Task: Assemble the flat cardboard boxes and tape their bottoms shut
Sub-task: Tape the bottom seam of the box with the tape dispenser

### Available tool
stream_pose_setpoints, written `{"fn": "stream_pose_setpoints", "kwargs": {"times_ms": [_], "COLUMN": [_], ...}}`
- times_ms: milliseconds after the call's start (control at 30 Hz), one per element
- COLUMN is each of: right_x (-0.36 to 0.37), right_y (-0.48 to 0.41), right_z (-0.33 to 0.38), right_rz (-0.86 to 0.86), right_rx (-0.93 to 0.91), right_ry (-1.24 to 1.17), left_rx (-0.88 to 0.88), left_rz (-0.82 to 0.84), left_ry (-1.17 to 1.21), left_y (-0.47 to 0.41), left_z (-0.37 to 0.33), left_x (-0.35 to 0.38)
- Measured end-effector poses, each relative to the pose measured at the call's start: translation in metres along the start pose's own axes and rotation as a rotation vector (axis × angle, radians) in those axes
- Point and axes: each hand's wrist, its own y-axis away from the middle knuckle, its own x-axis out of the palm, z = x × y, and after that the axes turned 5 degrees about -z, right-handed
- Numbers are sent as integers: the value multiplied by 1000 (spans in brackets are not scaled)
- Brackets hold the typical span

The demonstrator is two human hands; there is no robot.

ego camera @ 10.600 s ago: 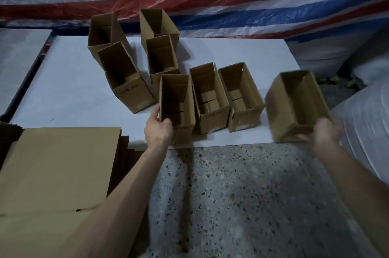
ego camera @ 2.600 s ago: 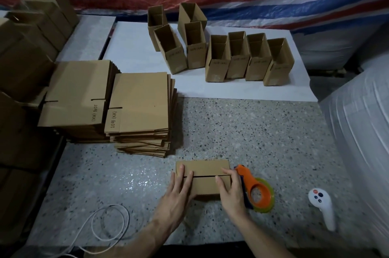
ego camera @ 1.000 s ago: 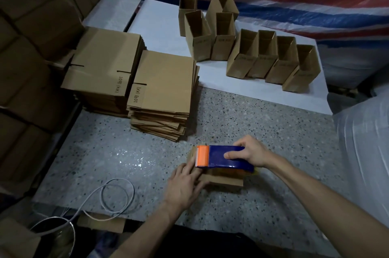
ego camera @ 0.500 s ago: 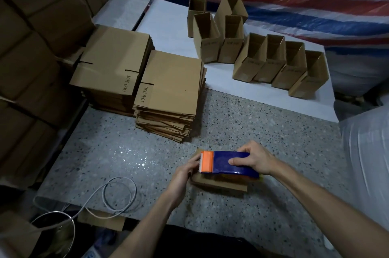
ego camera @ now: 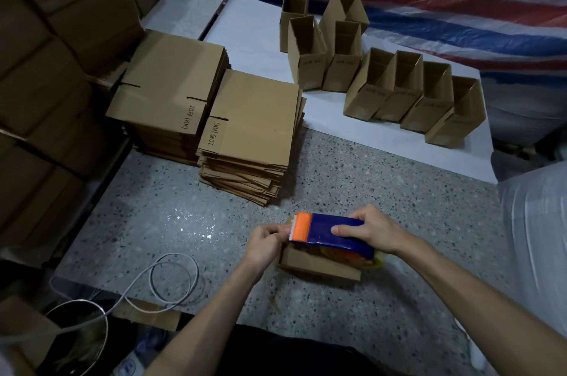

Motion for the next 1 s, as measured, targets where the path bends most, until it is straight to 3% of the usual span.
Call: {"fn": "stream_pose_setpoints", "kwargs": {"times_ms": [333, 733, 867, 1000], "right_x": [-2, -7, -7, 6], "right_y": [2, 10, 15, 11], "right_z": [10, 2, -3, 2], "right_rz": [42, 54, 42, 6], "right_rx": [41, 97, 132, 182], "right_ry": [75, 190, 239, 365], "left_rx": [-156, -280, -282, -183], "left_rz": [-131, -173, -160, -84], "left_ry": [220, 223, 133, -131], "left_y": [-4, -10, -14, -13], "left_z": [13, 31, 35, 40], "left_x": [-3, -14, -11, 4]}}
